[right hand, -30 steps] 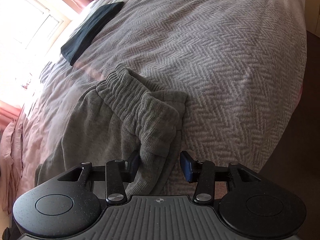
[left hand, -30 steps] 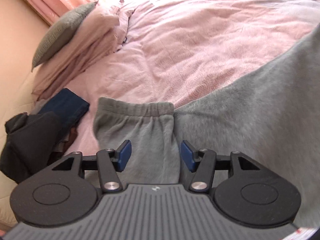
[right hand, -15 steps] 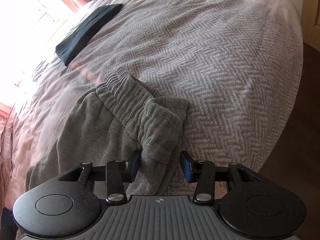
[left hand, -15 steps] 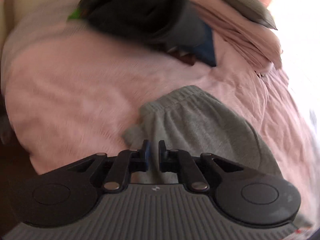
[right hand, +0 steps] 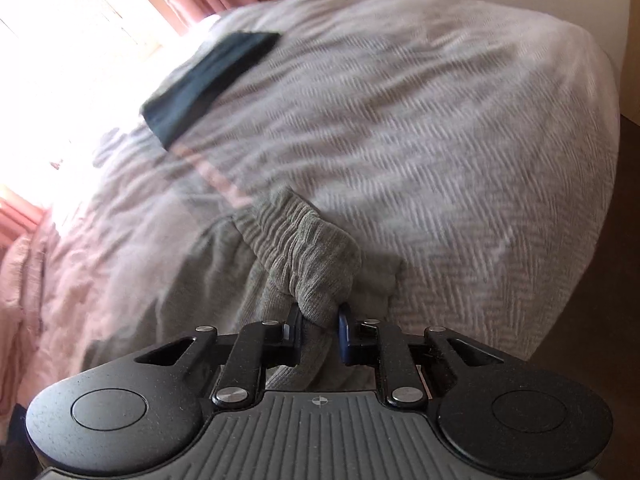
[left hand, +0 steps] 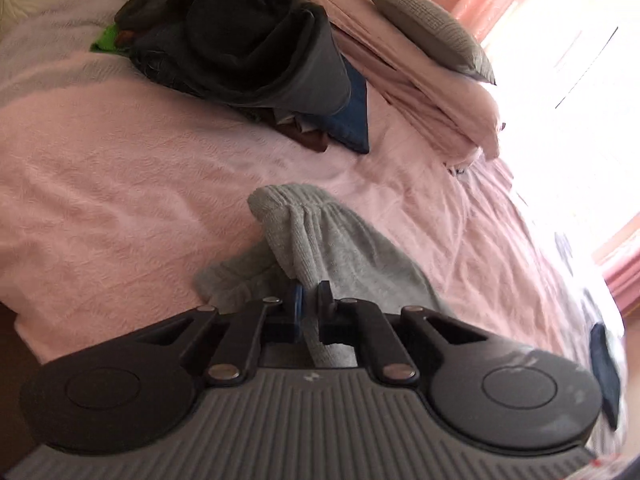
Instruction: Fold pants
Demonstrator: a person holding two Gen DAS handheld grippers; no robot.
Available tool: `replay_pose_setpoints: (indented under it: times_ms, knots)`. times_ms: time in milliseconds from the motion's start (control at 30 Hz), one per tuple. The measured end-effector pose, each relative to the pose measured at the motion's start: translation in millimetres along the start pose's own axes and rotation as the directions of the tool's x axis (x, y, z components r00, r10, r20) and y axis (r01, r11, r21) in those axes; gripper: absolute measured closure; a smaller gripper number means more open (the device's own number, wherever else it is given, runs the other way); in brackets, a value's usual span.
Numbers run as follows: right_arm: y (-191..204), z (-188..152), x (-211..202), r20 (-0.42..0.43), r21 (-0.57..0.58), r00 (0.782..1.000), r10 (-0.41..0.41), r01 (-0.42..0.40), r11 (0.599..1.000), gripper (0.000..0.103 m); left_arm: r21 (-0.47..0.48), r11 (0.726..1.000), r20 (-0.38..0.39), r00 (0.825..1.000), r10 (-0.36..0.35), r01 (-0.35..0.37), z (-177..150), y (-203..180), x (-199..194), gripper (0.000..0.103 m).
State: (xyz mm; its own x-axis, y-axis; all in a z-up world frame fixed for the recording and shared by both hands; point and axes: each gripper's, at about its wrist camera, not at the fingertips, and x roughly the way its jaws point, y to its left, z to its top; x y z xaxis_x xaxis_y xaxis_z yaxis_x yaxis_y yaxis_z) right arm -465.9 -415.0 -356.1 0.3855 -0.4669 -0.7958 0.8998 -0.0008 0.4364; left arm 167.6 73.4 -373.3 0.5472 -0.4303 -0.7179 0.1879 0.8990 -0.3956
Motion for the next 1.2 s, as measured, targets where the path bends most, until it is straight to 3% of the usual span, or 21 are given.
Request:
replay_pose_setpoints:
  times_ms: [100,200,300,433,633,733,767,800,833,867,933,1033,1100,1200]
  knots:
    - [-7.6,3.7,4.1,-0.014,0.011,1.0,-0.022,0.022,1.0,0.09,0.003,0.998,-0.071,0.995,0.069,-0.069,-19.3,14.4,7.8,0.098]
    - [-17.8,-0.2,13.2,-0.045,0.03,0.998,-0.034,0.035,0.999,0.09,-0.029,0.998,-0.037,0.998,0.048,-0.049,-25.5,19.7,-1.1,0.099]
    - [-21.4,-0.3,9.8,-0.031,0.031,0.999,-0.012,0.013,0.999,0.09,0.019,0.999,-0.013,0.999,0.035,-0.035,-21.7,13.8,-7.0,0.098]
    - [-30.2,-3.0,13.5,-0.043,0.067,0.999,-0.012,0.015,0.998,0.09,0.091,0.99,-0.08,0.991,0.111,-0.103,-29.7,20.0,13.6,0.096]
    - [-28.2,-5.9,-3.6,-0.006,0.075,0.999,0.045,-0.045,0.996,0.09,0.143,0.98,-0.083,0.985,0.154,-0.141,-28.5,6.9,23.3,0.096]
    - [-27.6,-9.4,-2.1,-0.016,-0.012,1.0,0.025,-0.025,1.0,0.09,0.171,0.974,-0.08,0.983,0.167,-0.151,-31.9,4.0,22.3,0.094]
    - [-29.0,-12.0,5.2,-0.041,-0.025,0.999,0.006,-0.007,1.0,0.089,0.196,0.967,-0.078,0.98,0.184,-0.166,-33.7,0.9,20.4,0.09]
    - [-31.0,-14.1,13.3,-0.079,-0.012,0.997,-0.017,0.016,1.0,0.081,0.225,0.957,-0.076,0.975,0.206,-0.185,-35.0,-3.2,17.5,0.087]
    - [-32.1,-14.8,18.3,-0.113,0.007,0.992,-0.054,0.055,0.998,0.072,0.264,0.943,-0.077,0.97,0.231,-0.203,-35.5,-9.0,12.5,0.084]
    - [-31.1,-15.5,17.0,-0.116,0.016,0.989,-0.09,0.093,0.996,0.054,0.306,0.926,-0.066,0.965,0.253,-0.222,-37.0,-14.9,5.9,0.083]
    - [-23.1,-19.2,0.6,-0.047,-0.013,0.989,-0.138,0.137,0.99,0.051,0.407,0.877,-0.008,0.959,0.283,-0.256,-42.7,-32.0,-13.5,0.084]
    - [17.2,-39.4,-29.1,0.119,-0.203,0.975,-0.187,0.209,0.957,0.051,0.523,0.818,0.068,0.968,0.241,-0.241,-59.1,-64.6,-41.9,0.082]
    - [52.6,-62.5,-37.1,0.2,-0.397,0.97,-0.14,0.211,0.893,0.05,0.573,0.799,0.054,0.981,0.185,-0.183,-77.3,-86.6,-48.1,0.075]
    - [89.6,-99.7,-26.3,0.147,-0.595,0.989,-0.024,0.108,0.796,0.049,0.644,0.764,-0.034,0.996,0.088,-0.045,-116.5,-118.8,-41.5,0.072]
